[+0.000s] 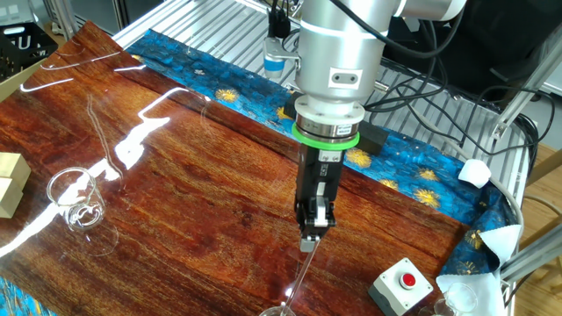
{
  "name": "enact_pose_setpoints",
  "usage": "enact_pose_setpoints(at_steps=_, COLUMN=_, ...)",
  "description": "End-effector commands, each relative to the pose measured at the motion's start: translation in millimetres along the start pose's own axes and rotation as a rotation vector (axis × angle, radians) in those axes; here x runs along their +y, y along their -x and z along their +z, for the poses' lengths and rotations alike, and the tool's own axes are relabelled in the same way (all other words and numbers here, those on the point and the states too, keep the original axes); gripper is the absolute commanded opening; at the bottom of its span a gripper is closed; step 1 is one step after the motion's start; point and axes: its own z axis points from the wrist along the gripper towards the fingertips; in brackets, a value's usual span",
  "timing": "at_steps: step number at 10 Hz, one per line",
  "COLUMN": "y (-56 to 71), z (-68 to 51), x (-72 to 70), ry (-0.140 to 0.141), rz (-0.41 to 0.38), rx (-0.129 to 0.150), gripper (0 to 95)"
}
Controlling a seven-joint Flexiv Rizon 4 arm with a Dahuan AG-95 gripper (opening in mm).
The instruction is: Stir the beaker with a glass rod
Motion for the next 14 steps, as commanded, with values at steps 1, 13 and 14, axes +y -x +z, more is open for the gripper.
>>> enact_pose_setpoints(at_steps=1, y=-0.1, z=0.3, x=0.1, ry=-0.002, rz=0.003, rx=0.002, gripper=0.0)
enact_pose_setpoints(at_steps=13, y=-3.9, z=-3.0, x=-0.4, ry=-0.035, rz=0.125, rx=-0.017, gripper=57.0)
enact_pose_setpoints(at_steps=14, y=-5.2, z=-4.1, x=-0.7, ry=-0.038, rz=0.125, rx=-0.023, gripper=57.0)
